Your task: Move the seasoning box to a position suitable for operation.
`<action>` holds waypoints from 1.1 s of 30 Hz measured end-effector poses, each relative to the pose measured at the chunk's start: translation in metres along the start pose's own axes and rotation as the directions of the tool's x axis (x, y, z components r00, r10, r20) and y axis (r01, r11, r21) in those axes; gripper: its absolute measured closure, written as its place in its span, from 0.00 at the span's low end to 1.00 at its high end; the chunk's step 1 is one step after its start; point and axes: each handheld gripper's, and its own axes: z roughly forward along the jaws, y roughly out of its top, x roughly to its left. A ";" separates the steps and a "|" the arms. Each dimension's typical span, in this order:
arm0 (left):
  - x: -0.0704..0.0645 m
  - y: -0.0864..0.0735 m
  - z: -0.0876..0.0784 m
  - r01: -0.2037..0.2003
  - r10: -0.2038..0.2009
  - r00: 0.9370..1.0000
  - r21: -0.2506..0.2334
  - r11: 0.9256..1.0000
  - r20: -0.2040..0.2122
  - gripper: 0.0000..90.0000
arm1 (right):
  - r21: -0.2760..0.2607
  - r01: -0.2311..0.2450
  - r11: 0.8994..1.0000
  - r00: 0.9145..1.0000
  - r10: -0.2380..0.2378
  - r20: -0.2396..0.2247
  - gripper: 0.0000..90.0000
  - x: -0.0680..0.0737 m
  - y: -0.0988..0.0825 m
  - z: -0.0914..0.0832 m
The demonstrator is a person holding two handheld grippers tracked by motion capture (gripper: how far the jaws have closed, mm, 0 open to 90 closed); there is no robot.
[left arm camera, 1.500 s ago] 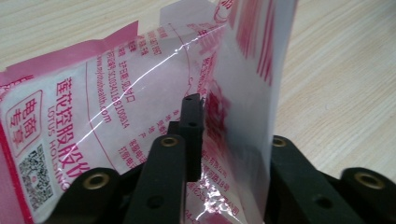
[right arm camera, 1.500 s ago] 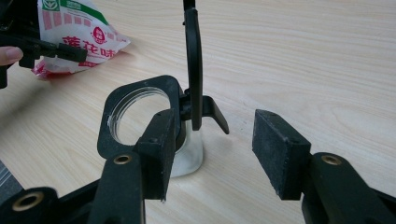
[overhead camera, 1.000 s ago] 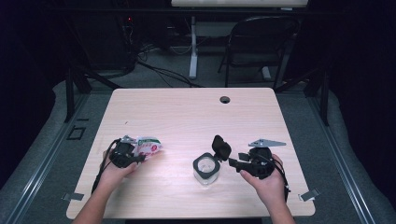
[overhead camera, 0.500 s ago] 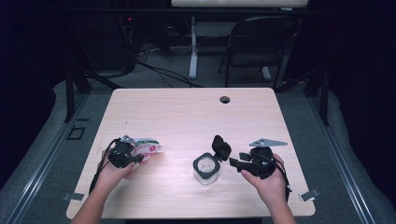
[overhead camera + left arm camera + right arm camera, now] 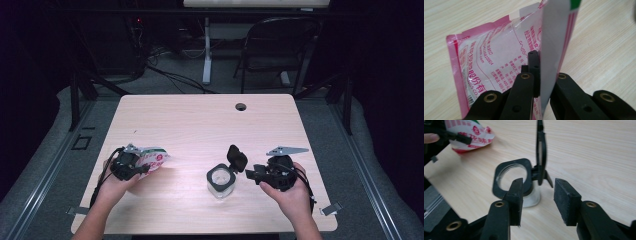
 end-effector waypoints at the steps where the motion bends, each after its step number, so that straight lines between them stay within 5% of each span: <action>1: 0.001 0.000 -0.002 0.001 -0.001 1.000 -0.004 1.000 -0.002 1.00 | 0.009 0.006 1.000 1.000 -0.006 -0.013 0.68 0.002 0.001 -0.001; 10: 0.004 0.002 -0.021 -0.007 0.006 1.000 -0.037 0.999 -0.030 1.00 | 0.031 0.100 0.995 0.993 -0.097 -0.072 0.73 0.021 0.010 0.008; 23: 0.007 0.023 -0.064 -0.067 0.058 0.989 -0.068 0.995 -0.133 1.00 | 0.036 0.098 0.995 0.990 -0.094 -0.101 0.73 0.024 0.011 0.021; 33: -0.008 0.041 -0.097 -0.129 0.120 0.989 -0.102 0.986 -0.092 1.00 | 0.024 0.092 0.995 0.991 -0.090 -0.096 0.72 0.025 0.011 0.021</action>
